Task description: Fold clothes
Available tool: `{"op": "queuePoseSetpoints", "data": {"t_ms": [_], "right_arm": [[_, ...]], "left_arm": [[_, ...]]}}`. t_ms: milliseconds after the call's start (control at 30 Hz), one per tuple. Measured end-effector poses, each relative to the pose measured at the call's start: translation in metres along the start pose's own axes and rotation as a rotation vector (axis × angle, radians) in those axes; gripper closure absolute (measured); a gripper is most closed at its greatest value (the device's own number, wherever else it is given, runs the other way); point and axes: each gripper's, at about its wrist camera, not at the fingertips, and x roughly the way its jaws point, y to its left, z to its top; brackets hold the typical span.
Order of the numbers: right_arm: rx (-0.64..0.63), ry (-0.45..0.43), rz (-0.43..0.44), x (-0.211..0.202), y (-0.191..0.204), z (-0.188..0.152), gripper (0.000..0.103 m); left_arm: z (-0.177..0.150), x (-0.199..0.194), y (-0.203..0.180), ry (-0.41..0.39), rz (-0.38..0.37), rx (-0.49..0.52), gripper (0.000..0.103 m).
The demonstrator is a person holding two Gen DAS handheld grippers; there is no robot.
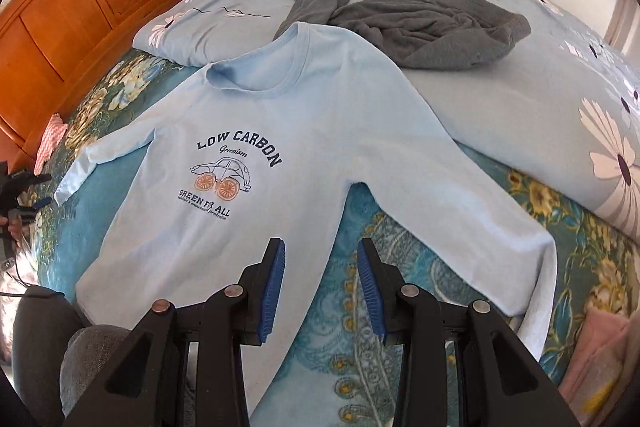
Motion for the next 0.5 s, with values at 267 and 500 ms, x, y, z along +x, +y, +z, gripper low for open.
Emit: {"op": "queuePoseSetpoints", "data": {"t_ms": [267, 500], "right_arm": [[0.124, 0.014, -0.008, -0.006, -0.008, -0.006, 0.064], [0.167, 0.052, -0.016, 0.002, -0.004, -0.008, 0.064]], "left_arm": [[0.004, 0.006, 0.051, -0.006, -0.130, -0.240, 0.044], [0.017, -0.012, 0.028, -0.057, -0.095, -0.125, 0.096]]}}
